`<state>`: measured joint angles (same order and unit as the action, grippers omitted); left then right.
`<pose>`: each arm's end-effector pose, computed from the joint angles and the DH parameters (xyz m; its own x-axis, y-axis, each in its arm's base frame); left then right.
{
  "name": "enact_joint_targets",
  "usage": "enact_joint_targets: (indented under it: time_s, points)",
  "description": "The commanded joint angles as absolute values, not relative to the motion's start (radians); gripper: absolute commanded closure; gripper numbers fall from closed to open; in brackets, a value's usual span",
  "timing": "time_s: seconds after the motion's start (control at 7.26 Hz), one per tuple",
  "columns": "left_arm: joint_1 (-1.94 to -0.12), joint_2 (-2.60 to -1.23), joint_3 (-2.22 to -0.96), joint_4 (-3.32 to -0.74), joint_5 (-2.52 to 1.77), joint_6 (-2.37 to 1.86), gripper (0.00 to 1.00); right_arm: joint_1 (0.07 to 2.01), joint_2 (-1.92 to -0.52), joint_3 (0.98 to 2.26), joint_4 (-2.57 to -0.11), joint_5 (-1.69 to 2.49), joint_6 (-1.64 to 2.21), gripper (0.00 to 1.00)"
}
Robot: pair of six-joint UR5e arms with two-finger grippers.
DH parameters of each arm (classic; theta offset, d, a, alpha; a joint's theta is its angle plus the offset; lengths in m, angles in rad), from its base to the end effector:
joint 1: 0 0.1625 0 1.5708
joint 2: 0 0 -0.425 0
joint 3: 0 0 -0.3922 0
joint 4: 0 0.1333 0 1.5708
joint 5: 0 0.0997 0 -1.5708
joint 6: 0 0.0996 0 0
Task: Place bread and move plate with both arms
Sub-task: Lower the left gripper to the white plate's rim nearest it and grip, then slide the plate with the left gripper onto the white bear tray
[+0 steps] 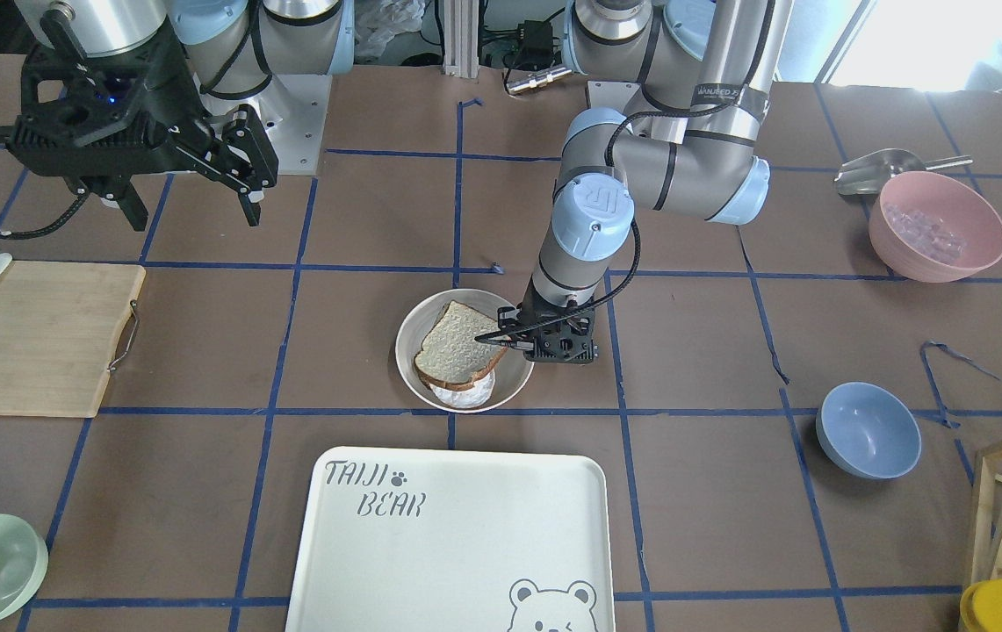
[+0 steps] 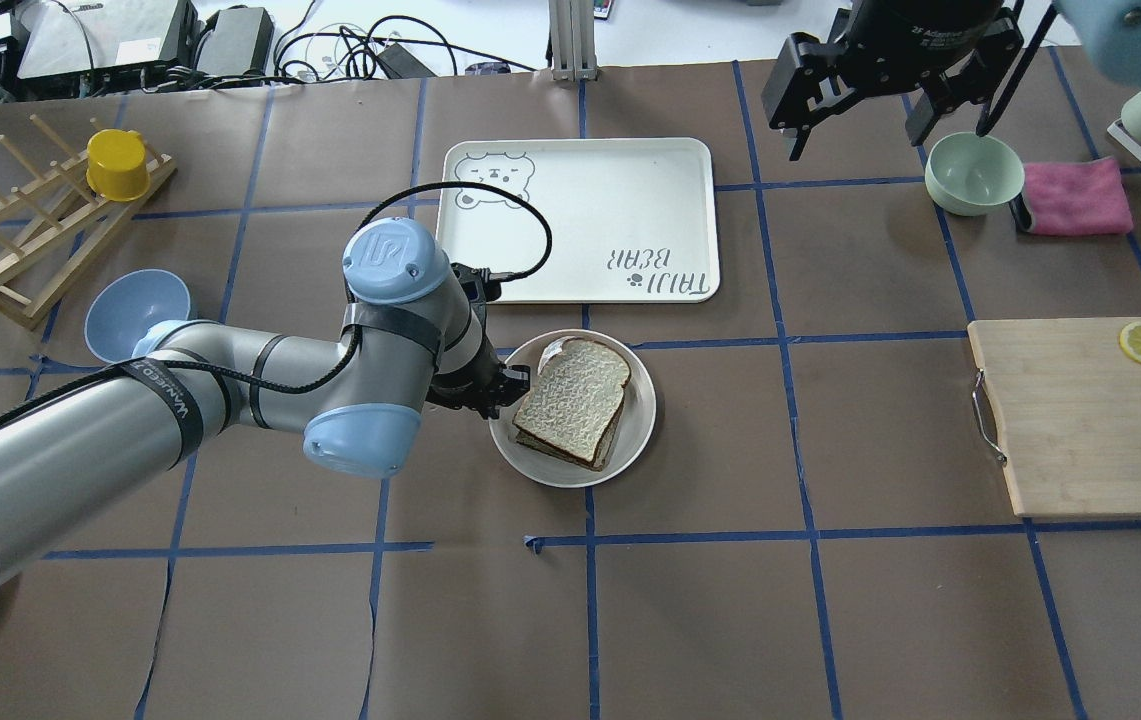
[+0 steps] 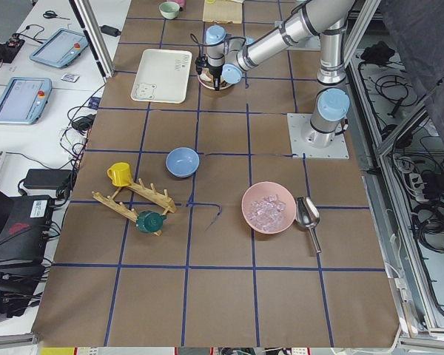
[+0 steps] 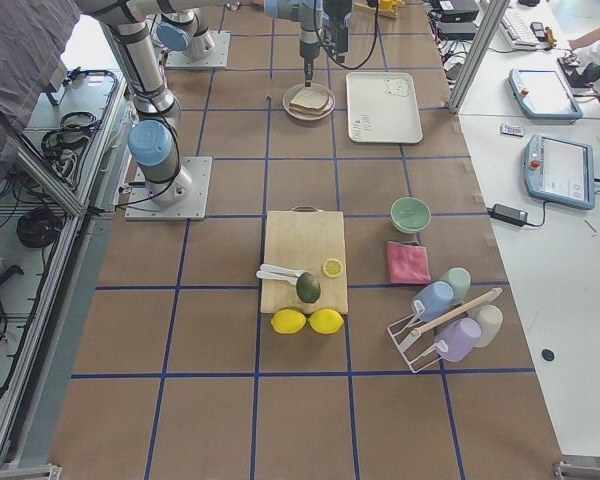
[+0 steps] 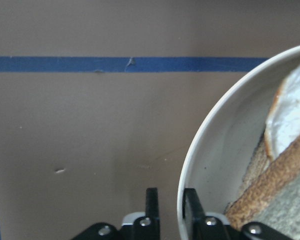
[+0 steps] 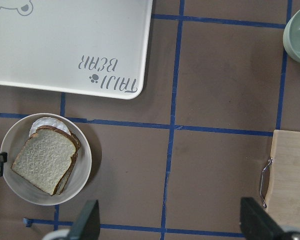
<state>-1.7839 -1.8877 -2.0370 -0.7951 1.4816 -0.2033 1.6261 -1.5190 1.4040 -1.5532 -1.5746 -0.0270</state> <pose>-0.2467 -0.4678 0.1897 -0.9963 0.0083 0.0857 0.0106 0.9996 0.0252 0.1615 -0.5124 0.5425 -0.9966 -0.0817 0.0064 -0.0819 0.9919 -0.0971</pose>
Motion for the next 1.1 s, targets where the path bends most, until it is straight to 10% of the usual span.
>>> enact_joint_targets:
  time_s: [0.0, 0.96]
  points:
    - [-1.781, -1.879, -2.036, -0.792, 1.483, -0.175, 1.0, 1.618, -1.523, 1.405, -1.523, -1.575, -0.018, 0.0]
    - [-1.606, -1.891, -1.855, -0.866, 1.243, -0.155, 1.0, 1.617, -1.52, 1.407, -1.519, -1.574, 0.046, 0.0]
